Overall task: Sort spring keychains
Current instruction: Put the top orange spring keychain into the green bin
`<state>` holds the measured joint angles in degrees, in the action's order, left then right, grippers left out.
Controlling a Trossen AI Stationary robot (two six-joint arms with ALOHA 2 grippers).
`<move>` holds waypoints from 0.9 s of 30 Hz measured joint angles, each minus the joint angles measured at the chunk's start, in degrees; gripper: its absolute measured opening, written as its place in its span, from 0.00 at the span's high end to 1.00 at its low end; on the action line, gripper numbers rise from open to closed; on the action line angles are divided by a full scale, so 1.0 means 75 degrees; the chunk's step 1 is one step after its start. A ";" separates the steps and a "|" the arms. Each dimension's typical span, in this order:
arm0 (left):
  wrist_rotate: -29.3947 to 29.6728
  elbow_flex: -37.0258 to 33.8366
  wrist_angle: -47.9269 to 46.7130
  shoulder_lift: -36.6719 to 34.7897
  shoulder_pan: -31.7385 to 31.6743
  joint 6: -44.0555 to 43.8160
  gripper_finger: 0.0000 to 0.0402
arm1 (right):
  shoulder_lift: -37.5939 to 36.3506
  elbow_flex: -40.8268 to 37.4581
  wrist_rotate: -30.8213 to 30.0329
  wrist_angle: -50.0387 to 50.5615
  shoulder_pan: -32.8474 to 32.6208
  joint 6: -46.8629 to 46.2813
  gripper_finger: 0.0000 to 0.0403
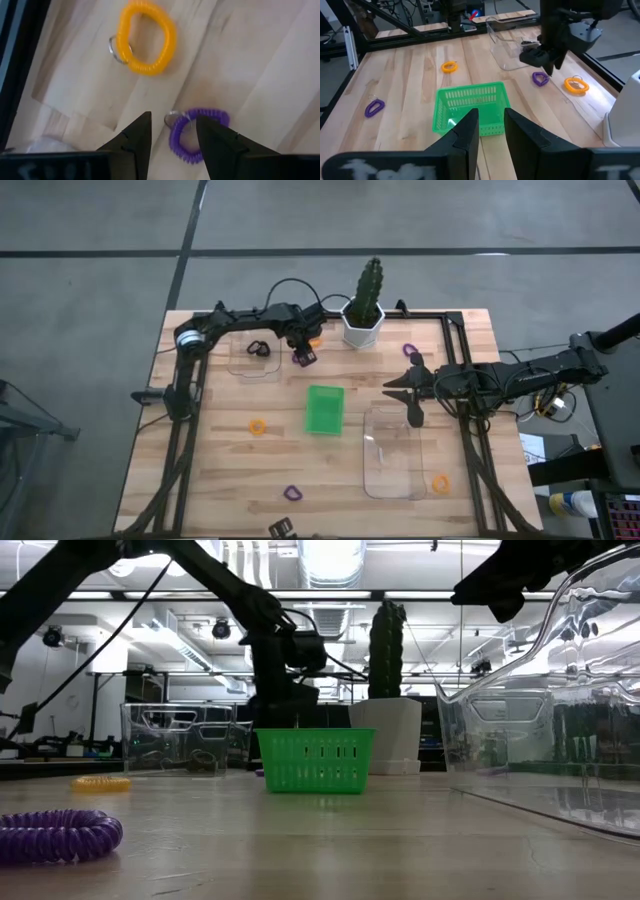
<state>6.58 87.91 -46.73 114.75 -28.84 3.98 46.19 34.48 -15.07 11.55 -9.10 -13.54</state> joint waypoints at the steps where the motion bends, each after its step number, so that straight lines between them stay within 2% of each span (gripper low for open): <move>1: 0.0006 -0.0061 -0.0024 -0.0075 0.0007 0.0007 0.63 | 0.0000 0.0000 -0.0002 0.0000 0.0000 0.0000 0.79; 6: 0.0054 -0.0226 -0.0041 -0.0496 0.0046 0.0096 0.63 | 0.0000 0.0000 -0.0005 0.0003 0.0000 0.0000 0.79; 16: 0.0241 -0.0813 0.0216 -0.0804 0.0709 0.1445 0.63 | 0.0000 0.0000 -0.0248 0.0012 0.0000 0.0058 0.79; 20: 0.0911 -0.0858 0.0637 -0.0801 0.0656 0.0540 0.63 | 0.0000 0.0000 -0.0270 0.0012 0.0000 0.0055 0.79; 27: 0.0981 -0.0654 0.0628 -0.0798 0.0114 -0.0740 0.63 | 0.0000 0.0000 -0.0289 0.0008 0.0000 -0.0199 0.79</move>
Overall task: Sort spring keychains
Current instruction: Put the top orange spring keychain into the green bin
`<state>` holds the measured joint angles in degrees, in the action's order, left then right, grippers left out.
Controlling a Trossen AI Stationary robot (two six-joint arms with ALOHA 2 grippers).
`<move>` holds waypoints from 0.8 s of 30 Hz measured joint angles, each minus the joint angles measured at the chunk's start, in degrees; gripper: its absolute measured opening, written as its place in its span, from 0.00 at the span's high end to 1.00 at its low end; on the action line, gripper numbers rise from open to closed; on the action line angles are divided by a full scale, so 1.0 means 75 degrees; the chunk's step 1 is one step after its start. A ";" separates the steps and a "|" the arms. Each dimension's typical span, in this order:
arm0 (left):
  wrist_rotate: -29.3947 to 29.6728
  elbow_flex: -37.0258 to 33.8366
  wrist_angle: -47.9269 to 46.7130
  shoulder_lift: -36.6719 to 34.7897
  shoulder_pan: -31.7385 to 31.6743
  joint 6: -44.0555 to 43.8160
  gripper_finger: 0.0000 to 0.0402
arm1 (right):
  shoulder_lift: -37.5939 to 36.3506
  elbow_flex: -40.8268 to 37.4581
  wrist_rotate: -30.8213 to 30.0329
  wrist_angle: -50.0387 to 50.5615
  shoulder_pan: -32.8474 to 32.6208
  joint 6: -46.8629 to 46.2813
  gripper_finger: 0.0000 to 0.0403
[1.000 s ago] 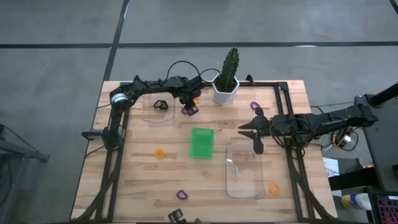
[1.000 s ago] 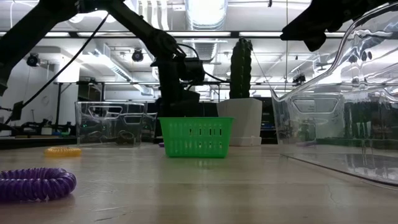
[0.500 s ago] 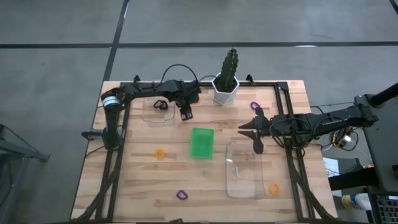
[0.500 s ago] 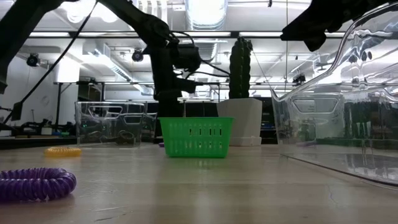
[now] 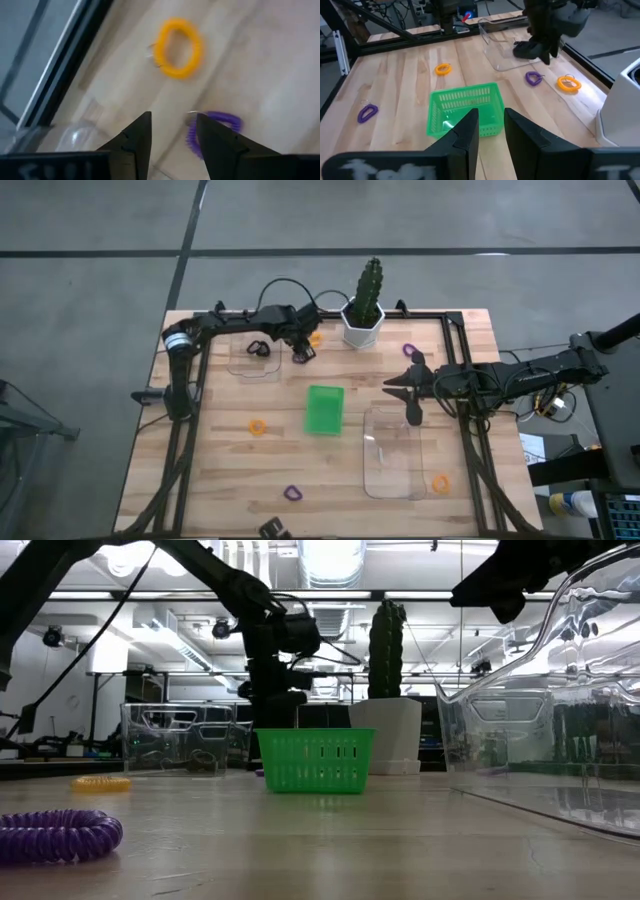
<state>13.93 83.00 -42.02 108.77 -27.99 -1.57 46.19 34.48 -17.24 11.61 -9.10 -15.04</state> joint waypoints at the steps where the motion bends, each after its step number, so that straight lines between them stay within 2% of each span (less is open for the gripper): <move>1: -0.0003 0.0000 -0.0005 0.0000 -0.0098 -0.0162 0.63 | 0.0000 0.0000 -0.0005 -0.0002 0.0000 -0.0082 0.79; 6: -0.0210 0.0000 0.0304 0.0003 -0.0435 -0.0772 0.63 | 0.0000 0.0000 -0.0040 -0.0002 0.0000 -0.0133 0.79; 12: -0.0453 0.0055 0.1326 0.0074 -0.0460 -0.0679 0.63 | 0.0000 0.0000 -0.0122 -0.0003 0.0000 -0.0135 0.79; 24: -0.0569 0.1008 0.1130 0.1185 -0.0700 -0.0607 0.63 | 0.0000 0.0000 -0.0119 -0.0026 0.0000 -0.0375 0.79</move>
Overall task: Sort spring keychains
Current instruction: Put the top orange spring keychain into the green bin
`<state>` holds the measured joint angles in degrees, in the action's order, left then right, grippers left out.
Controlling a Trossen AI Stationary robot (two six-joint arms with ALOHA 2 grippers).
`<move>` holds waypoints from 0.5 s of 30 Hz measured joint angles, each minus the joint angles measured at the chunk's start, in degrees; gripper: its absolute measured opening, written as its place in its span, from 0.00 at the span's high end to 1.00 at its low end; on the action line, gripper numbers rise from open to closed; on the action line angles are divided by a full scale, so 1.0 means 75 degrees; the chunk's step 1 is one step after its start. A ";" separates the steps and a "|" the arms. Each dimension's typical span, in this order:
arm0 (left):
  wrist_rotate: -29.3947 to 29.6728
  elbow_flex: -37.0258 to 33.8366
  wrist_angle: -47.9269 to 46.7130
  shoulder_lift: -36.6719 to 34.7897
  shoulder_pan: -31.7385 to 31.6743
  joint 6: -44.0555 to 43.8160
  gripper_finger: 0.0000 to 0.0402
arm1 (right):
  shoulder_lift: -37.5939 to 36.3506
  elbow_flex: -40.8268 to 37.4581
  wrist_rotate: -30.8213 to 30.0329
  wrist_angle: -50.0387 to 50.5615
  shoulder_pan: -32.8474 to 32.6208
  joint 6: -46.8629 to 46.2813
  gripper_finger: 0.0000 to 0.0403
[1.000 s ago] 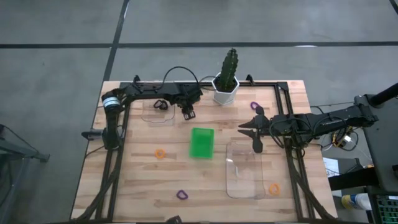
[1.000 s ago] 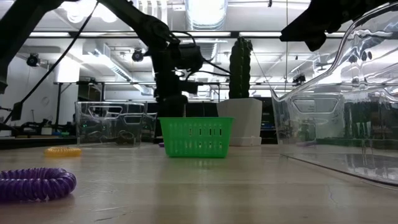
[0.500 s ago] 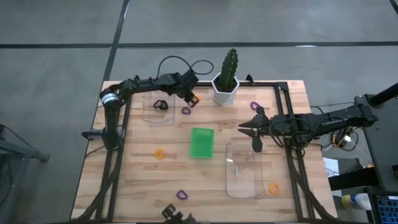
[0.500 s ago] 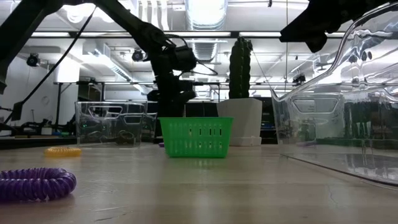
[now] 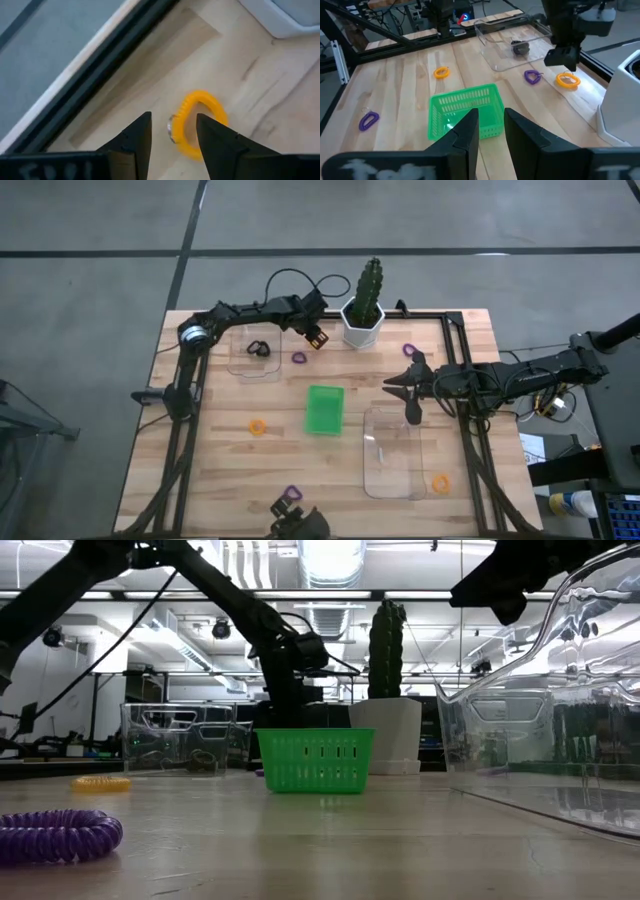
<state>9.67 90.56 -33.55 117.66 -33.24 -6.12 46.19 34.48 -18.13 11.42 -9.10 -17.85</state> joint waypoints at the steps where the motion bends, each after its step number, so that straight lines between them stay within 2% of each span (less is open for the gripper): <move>1: 0.0004 0.0045 -0.0007 0.0027 -0.0040 -0.0001 0.63 | 0.0000 0.0000 0.0000 0.0000 0.0000 -0.0025 0.79; 15: -0.0232 0.0132 -0.0254 0.0488 -0.0206 -0.0315 0.63 | 0.0000 0.0000 0.0003 0.0020 0.0001 0.0002 0.79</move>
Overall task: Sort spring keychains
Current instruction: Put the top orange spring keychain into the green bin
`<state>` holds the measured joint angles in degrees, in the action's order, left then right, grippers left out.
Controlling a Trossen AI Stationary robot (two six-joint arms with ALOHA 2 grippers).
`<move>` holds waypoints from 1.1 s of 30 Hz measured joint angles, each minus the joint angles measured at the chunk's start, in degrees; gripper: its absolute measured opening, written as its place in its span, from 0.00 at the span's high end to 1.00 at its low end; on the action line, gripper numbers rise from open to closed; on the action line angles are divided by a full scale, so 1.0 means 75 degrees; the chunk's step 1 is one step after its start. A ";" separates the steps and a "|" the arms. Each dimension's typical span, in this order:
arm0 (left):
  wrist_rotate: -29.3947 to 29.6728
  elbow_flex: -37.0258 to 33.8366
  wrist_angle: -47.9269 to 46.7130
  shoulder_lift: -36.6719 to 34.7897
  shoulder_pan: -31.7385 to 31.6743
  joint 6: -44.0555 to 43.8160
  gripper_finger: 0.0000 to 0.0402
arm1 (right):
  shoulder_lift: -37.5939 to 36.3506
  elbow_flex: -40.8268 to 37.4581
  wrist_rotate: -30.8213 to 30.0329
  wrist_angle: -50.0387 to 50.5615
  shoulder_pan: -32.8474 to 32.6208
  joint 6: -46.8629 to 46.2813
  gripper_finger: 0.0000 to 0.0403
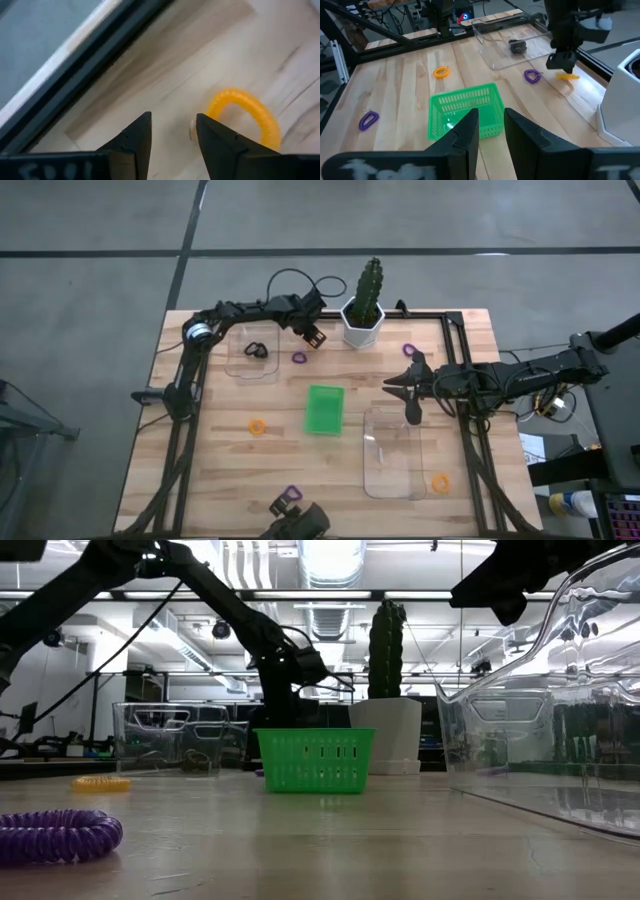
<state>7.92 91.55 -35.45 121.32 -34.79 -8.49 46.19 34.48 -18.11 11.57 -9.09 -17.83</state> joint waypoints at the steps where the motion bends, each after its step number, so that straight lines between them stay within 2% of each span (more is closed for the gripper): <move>1: -0.0006 0.0030 0.0006 -0.0003 -0.0003 -0.0025 0.63 | 0.0000 0.0000 0.0001 0.0000 -0.0001 -0.0002 0.79; 33: -0.0184 0.0102 0.0125 0.0005 0.0321 0.0141 0.63 | 0.0000 0.0000 0.0000 0.0010 0.0000 -0.0014 0.79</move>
<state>6.55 92.31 -34.51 121.36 -32.38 -7.43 46.19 34.48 -18.11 11.65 -9.09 -17.93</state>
